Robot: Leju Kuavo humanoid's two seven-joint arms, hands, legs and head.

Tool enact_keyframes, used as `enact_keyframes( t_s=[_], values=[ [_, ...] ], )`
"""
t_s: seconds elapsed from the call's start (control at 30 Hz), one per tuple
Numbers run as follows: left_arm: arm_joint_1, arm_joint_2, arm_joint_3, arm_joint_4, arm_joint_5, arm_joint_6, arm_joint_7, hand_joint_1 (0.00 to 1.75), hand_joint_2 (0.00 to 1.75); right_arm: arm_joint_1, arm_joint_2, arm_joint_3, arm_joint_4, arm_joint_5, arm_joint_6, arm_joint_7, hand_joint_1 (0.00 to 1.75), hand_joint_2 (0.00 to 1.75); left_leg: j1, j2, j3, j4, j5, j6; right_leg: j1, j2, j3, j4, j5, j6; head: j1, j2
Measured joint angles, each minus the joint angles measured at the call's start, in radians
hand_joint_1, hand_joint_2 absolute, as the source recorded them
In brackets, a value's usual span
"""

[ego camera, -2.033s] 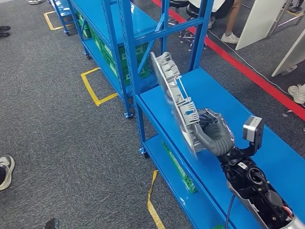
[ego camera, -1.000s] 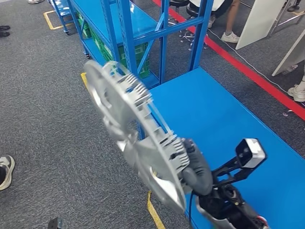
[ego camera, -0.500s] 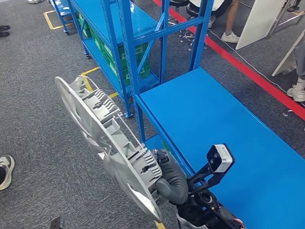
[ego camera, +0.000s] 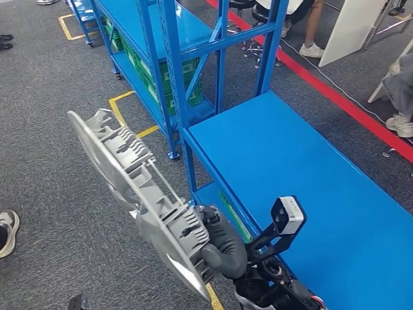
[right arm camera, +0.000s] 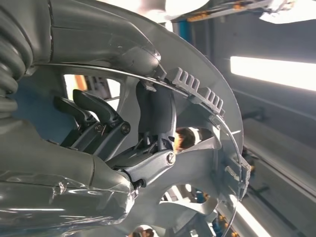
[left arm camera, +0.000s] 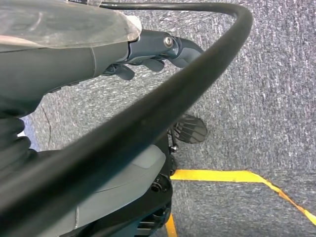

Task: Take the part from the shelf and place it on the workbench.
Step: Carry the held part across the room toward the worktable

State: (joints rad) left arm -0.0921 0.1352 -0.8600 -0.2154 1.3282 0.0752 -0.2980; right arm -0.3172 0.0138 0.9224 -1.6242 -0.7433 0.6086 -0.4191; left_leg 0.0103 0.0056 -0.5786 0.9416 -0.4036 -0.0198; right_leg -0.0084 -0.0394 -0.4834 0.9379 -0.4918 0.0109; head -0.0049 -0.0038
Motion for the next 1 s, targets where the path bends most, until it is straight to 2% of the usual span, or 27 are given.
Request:
enact_keyframes(
  t_s=[0.13,0.2,0.23,0.3,0.33,0.37,0.4,0.43,0.47,0.5,0.53,0.6,0.63,0.67,0.73,0.8,0.83,0.87,0.9,0.93,0.97,1.0],
  values=[
    [0.000,0.003,-0.004,0.000,0.006,0.001,-0.002,0.00,1.75,-0.015,0.014,0.011,0.017,0.035,0.009,-0.002,1.75,1.75,-0.001,-0.003,0.001,-0.002,-0.004,0.009,-0.003,-0.007,0.008,-0.005,-0.001,0.008,-0.005,0.000],
    [0.000,0.004,-0.007,0.000,0.008,0.001,-0.004,0.00,1.75,-0.022,0.020,0.015,0.024,0.045,0.011,-0.004,1.75,1.75,0.005,-0.009,0.013,-0.018,0.002,0.015,-0.003,0.002,0.006,0.015,-0.019,0.011,-0.006,0.000],
    [-0.001,0.003,-0.009,0.000,0.011,0.001,-0.004,0.00,1.75,-0.025,0.021,0.017,0.027,0.049,0.013,-0.004,1.75,1.75,0.009,-0.013,0.020,-0.026,0.004,0.019,-0.004,0.011,-0.009,0.056,-0.045,0.012,-0.002,0.000],
    [-0.003,0.003,-0.013,0.000,0.019,0.002,-0.004,0.00,1.75,-0.030,0.022,0.022,0.035,0.055,0.020,-0.003,1.75,1.75,0.012,-0.023,0.024,-0.030,0.005,0.022,-0.008,0.030,-0.077,0.193,-0.112,0.013,0.009,0.000],
    [-0.004,0.003,-0.013,0.000,0.025,0.004,-0.004,0.00,1.75,-0.032,0.022,0.025,0.041,0.059,0.024,0.000,1.75,1.75,0.012,-0.031,0.024,-0.029,0.005,0.022,-0.009,0.033,-0.113,0.260,-0.134,0.015,0.014,0.000],
    [-0.003,0.003,-0.014,0.000,0.030,0.007,-0.005,0.00,1.75,-0.033,0.023,0.029,0.049,0.062,0.028,0.001,1.75,1.75,0.012,-0.039,0.025,-0.029,0.004,0.020,-0.012,0.035,-0.135,0.297,-0.137,0.016,0.016,0.000],
    [-0.003,0.004,-0.014,0.000,0.034,0.009,-0.008,0.00,1.75,-0.036,0.024,0.033,0.057,0.066,0.030,0.002,1.75,1.75,0.014,-0.049,0.026,-0.028,0.003,0.018,-0.015,0.036,-0.140,0.294,-0.119,0.018,0.017,0.000],
    [-0.003,0.004,-0.014,0.000,0.036,0.012,-0.013,0.00,1.75,-0.039,0.026,0.037,0.065,0.071,0.031,0.001,1.75,1.75,0.016,-0.059,0.027,-0.025,0.001,0.014,-0.018,0.039,-0.125,0.250,-0.082,0.020,0.018,0.000],
    [-0.003,0.003,-0.014,0.000,0.036,0.013,-0.018,0.00,1.75,-0.044,0.029,0.041,0.073,0.074,0.031,-0.001,1.75,1.75,0.019,-0.070,0.028,-0.021,-0.003,0.008,-0.023,0.049,-0.097,0.180,-0.038,0.023,0.019,0.000],
    [-0.003,0.004,-0.014,0.000,0.036,0.014,-0.022,0.00,1.75,-0.047,0.031,0.045,0.079,0.077,0.031,-0.003,1.75,1.75,0.021,-0.081,0.027,-0.015,-0.006,0.000,-0.026,0.068,-0.069,0.112,-0.007,0.025,0.021,0.000],
    [-0.004,0.004,-0.014,0.000,0.037,0.014,-0.025,0.00,1.75,-0.050,0.033,0.049,0.085,0.079,0.032,-0.005,1.75,1.75,0.022,-0.091,0.024,-0.008,-0.009,-0.009,-0.029,0.086,-0.049,0.063,0.012,0.025,0.023,0.000],
    [-0.004,0.004,-0.014,0.000,0.039,0.014,-0.028,0.00,1.75,-0.054,0.037,0.053,0.095,0.081,0.035,-0.007,1.75,1.75,0.026,-0.107,0.015,-0.003,-0.008,-0.027,-0.023,0.103,-0.033,0.036,0.013,0.017,0.023,0.000],
    [-0.003,0.003,-0.014,0.000,0.042,0.014,-0.028,0.00,1.75,-0.056,0.040,0.055,0.099,0.082,0.038,-0.008,1.75,1.75,0.030,-0.115,0.012,-0.005,-0.005,-0.035,-0.020,0.096,-0.031,0.036,0.015,0.009,0.021,0.000],
    [-0.001,0.003,-0.014,0.000,0.046,0.014,-0.029,0.00,1.75,-0.059,0.044,0.056,0.103,0.082,0.041,-0.008,1.75,1.75,0.033,-0.111,0.010,-0.004,-0.005,-0.041,-0.018,0.087,-0.028,0.034,0.018,0.001,0.018,0.000],
    [0.000,0.001,-0.014,0.000,0.053,0.014,-0.029,0.00,1.75,-0.064,0.052,0.059,0.111,0.084,0.048,-0.008,1.75,1.75,0.032,-0.072,-0.016,0.045,-0.031,-0.048,-0.018,0.066,-0.026,0.027,0.025,-0.015,0.004,0.000],
    [-0.004,-0.001,-0.014,0.000,0.056,0.014,-0.031,0.00,1.75,-0.066,0.058,0.062,0.119,0.084,0.052,-0.009,1.75,1.75,0.027,-0.028,-0.087,0.179,-0.091,-0.048,-0.011,0.041,-0.027,0.024,0.025,-0.026,-0.015,0.000],
    [-0.006,-0.001,-0.014,0.000,0.057,0.014,-0.032,0.00,1.75,-0.066,0.058,0.063,0.123,0.085,0.054,-0.010,1.75,1.75,0.027,-0.022,-0.126,0.251,-0.116,-0.048,-0.007,0.027,-0.027,0.024,0.023,-0.029,-0.021,0.000],
    [-0.005,-0.002,-0.014,0.000,0.058,0.014,-0.032,0.00,1.75,-0.066,0.059,0.064,0.128,0.085,0.055,-0.010,1.75,1.75,0.027,-0.020,-0.153,0.298,-0.126,-0.047,-0.004,0.015,-0.027,0.024,0.021,-0.031,-0.024,0.000],
    [-0.004,-0.002,-0.014,0.000,0.059,0.014,-0.032,0.00,1.75,-0.067,0.059,0.066,0.132,0.085,0.056,-0.010,1.75,1.75,0.026,-0.018,-0.160,0.307,-0.118,-0.046,-0.001,0.004,-0.026,0.024,0.020,-0.033,-0.026,0.000],
    [-0.003,-0.003,-0.014,0.000,0.061,0.014,-0.032,0.00,1.75,-0.067,0.060,0.067,0.136,0.085,0.057,-0.009,1.75,1.75,0.026,-0.014,-0.144,0.271,-0.091,-0.043,0.000,-0.005,-0.024,0.024,0.017,-0.033,-0.028,0.000],
    [-0.002,-0.003,-0.014,0.000,0.063,0.014,-0.032,0.00,1.75,-0.068,0.062,0.068,0.139,0.085,0.059,-0.009,1.75,1.75,0.024,-0.004,-0.109,0.203,-0.055,-0.039,0.001,-0.014,-0.021,0.024,0.015,-0.032,-0.031,0.000],
    [-0.002,-0.003,-0.014,0.000,0.065,0.015,-0.032,0.00,1.75,-0.068,0.064,0.069,0.142,0.085,0.060,-0.009,1.75,1.75,0.020,0.016,-0.069,0.125,-0.026,-0.035,0.003,-0.022,-0.018,0.024,0.011,-0.029,-0.034,0.000]
  ],
)
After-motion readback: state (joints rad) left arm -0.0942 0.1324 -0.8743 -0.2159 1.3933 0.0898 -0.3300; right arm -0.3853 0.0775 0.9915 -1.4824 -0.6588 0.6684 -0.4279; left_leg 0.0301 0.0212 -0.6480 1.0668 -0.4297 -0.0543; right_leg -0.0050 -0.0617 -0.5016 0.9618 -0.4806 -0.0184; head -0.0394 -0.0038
